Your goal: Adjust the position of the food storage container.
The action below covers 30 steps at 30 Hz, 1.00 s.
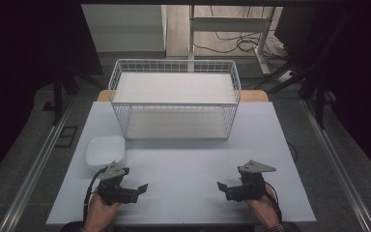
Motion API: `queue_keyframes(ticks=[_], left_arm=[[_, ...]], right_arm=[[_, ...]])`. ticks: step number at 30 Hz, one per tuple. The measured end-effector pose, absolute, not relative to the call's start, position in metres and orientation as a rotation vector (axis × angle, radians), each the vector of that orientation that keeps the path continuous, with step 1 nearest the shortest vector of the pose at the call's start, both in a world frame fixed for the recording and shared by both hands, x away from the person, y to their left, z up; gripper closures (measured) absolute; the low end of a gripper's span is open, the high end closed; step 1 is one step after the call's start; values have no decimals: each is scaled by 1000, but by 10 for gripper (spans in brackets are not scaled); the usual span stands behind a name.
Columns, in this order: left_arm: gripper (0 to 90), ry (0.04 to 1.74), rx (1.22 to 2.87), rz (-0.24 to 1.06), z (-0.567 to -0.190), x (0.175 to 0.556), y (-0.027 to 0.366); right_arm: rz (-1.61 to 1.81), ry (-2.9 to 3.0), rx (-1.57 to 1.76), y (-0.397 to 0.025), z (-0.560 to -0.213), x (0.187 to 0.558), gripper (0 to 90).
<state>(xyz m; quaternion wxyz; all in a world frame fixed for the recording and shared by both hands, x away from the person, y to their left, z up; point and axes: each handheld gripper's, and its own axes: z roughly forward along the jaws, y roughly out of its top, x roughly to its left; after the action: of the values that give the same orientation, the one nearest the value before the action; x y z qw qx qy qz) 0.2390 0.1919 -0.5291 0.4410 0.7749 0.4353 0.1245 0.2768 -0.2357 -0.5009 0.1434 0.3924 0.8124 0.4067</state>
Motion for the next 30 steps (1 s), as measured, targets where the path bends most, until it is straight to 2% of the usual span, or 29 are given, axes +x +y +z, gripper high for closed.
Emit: queue_keyframes(ticks=[10, 13, 17, 30], left_arm=[[30, 1086, 1973, 348, -529, 243, 193], [37, 1094, 1949, 376, -523, 243, 208], [50, 1125, 1920, 365, -523, 244, 220], [36, 1061, 1867, 316, -507, 238, 211]], right_arm=[[1188, 2350, 1061, -245, -503, 281, 0], [1178, 2349, 1080, -243, -505, 282, 0], [1187, 2311, 1092, -241, -505, 283, 0], [1132, 2300, 1081, -240, -505, 283, 0]])
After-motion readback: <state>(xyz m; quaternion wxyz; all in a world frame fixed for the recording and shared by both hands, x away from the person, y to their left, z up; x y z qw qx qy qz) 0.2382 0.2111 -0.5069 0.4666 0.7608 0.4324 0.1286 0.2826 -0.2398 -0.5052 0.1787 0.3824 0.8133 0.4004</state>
